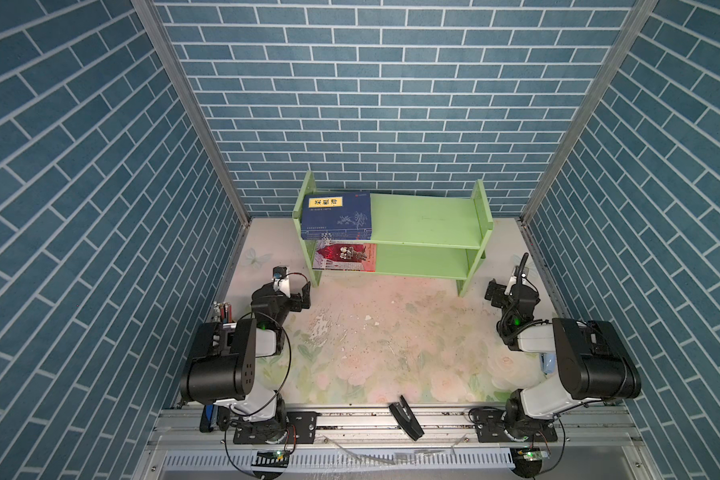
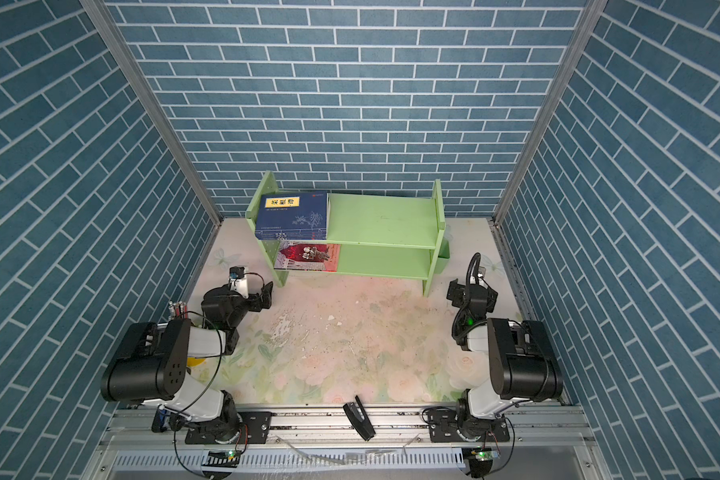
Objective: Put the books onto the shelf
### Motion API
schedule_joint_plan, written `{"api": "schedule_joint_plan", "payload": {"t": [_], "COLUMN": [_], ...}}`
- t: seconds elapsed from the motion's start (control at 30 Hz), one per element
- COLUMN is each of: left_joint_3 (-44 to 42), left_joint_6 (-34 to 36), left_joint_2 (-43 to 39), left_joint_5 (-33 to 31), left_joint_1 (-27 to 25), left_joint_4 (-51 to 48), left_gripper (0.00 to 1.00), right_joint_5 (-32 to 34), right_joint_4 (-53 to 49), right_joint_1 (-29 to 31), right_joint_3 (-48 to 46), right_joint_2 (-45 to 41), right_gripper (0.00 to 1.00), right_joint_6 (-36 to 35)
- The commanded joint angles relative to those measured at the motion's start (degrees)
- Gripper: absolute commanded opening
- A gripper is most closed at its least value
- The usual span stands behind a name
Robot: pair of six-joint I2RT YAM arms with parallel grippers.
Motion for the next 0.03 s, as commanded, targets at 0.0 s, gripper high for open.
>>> {"api": "schedule_joint_plan", "payload": {"t": [0.0], "left_joint_3": [0.7], "left_joint_6": [0.53], "left_joint_2": [-0.71], "left_joint_5": [-0.4], "left_joint_1": [-0.38], "left_joint_4": [-0.59], "left_gripper": [1.0], "right_joint_5": [-0.56], "right_joint_4": [0.49], "right_joint_1": [-0.23], "right_joint_3": [0.33], "right_joint_2": [0.11], "right_gripper": [0.99], "right_joint_6": [-0.92]}}
